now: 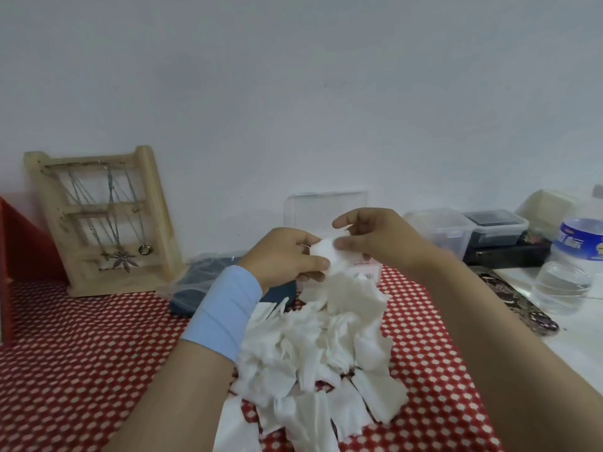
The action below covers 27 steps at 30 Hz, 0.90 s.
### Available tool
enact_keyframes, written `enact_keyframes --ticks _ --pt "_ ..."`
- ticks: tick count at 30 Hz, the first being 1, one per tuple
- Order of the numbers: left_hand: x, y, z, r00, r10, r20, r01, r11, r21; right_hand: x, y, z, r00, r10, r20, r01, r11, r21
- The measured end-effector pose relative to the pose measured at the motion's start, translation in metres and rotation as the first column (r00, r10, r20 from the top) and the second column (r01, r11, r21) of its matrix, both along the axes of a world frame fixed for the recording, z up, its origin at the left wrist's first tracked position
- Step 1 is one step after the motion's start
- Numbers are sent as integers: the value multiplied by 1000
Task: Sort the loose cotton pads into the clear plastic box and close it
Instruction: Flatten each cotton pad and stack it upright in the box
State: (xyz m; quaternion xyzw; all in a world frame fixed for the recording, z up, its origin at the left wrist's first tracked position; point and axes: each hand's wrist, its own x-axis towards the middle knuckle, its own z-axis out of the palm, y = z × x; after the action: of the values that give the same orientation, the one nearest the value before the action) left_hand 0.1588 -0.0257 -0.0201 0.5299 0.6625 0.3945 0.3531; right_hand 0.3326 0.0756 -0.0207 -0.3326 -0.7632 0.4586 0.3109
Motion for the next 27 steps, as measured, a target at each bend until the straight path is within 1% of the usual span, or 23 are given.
enact_keyframes --ticks 2,3,6,7,11,15,16,18,21,22,23,25,26,27 --pt "-8 4 -5 1000 24 -2 -24 1000 21 -9 3 -4 999 -16 -50 12 997 -80" --pt "-12 5 -6 999 33 4 -33 999 30 -13 5 -5 999 -11 -44 7 994 -106" --pt "-18 8 -12 999 40 27 -41 998 55 -17 8 -7 995 60 86 -50 992 -113" --pt "-19 9 -14 999 34 35 -36 998 56 -18 9 -8 992 73 102 -61 992 -112" --pt "-22 13 -18 994 -1 106 -4 999 46 -23 12 -9 994 73 86 -67 995 -77" --pt "-25 16 -22 990 -3 142 -5 999 51 -26 11 -10 999 54 10 -52 991 -125" --pt "-25 16 -23 989 -23 149 17 999 38 -27 10 -10 999 40 -5 -41 992 -116" --pt "-24 16 -25 987 -47 154 47 999 7 -32 6 -12 1000 16 -2 -16 999 -42" --pt "-24 18 -29 981 -5 192 1 1000 21 -34 2 -11 1000 28 13 -29 999 36" --pt "-25 18 -29 978 19 206 -26 999 29 -33 4 -10 999 10 37 -12 998 66" --pt "-26 19 -30 976 44 212 -51 998 29 -31 6 -8 994 -40 97 27 990 136" --pt "-28 19 -31 978 94 187 -99 995 16 -20 8 2 944 -168 285 69 943 327" --pt "-29 20 -32 978 115 173 -119 993 10 -14 7 8 906 -187 379 39 930 365" --pt "-30 21 -33 975 132 177 -135 991 3 -8 6 12 869 -161 467 -11 939 344"
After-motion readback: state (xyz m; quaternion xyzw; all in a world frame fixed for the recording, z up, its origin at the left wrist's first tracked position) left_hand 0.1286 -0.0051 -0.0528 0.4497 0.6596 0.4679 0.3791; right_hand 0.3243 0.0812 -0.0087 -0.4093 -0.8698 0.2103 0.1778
